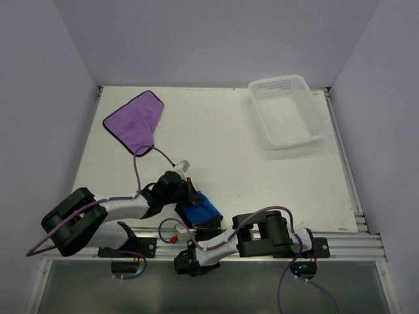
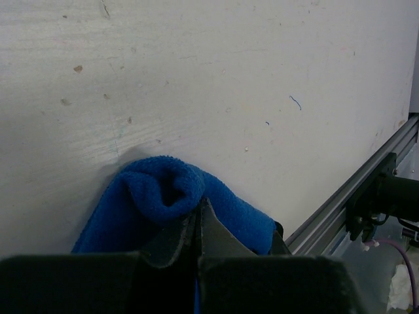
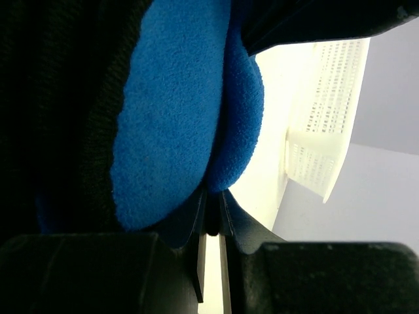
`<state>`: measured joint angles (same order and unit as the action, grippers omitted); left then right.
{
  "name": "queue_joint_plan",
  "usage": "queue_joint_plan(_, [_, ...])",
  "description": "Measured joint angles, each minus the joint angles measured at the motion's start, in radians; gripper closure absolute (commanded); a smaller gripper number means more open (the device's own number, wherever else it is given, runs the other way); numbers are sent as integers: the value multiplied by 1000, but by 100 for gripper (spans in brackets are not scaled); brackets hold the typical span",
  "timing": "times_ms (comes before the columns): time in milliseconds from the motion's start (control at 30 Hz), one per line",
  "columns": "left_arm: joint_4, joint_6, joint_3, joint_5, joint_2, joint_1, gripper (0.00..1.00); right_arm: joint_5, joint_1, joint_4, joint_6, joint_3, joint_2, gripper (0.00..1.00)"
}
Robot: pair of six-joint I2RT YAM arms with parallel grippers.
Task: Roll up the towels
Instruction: Roll the towel
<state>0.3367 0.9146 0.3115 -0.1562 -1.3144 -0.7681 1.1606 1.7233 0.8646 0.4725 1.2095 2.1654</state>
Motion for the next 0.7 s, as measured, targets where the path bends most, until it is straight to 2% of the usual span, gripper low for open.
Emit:
queue_joint_plan(333, [11, -1, 1, 2, -10, 2, 100, -14, 11, 13, 41, -8, -55, 63])
queue_joint_plan(400, [10, -2, 1, 2, -10, 5, 100, -27, 20, 26, 62, -8, -74, 52])
queue_joint_plan(433, [8, -2, 1, 2, -10, 8, 100, -29, 26, 33, 72, -9, -82, 50])
queue_joint_plan(700, [-9, -13, 11, 17, -9, 32, 100, -52, 69, 101, 166, -28, -145, 50])
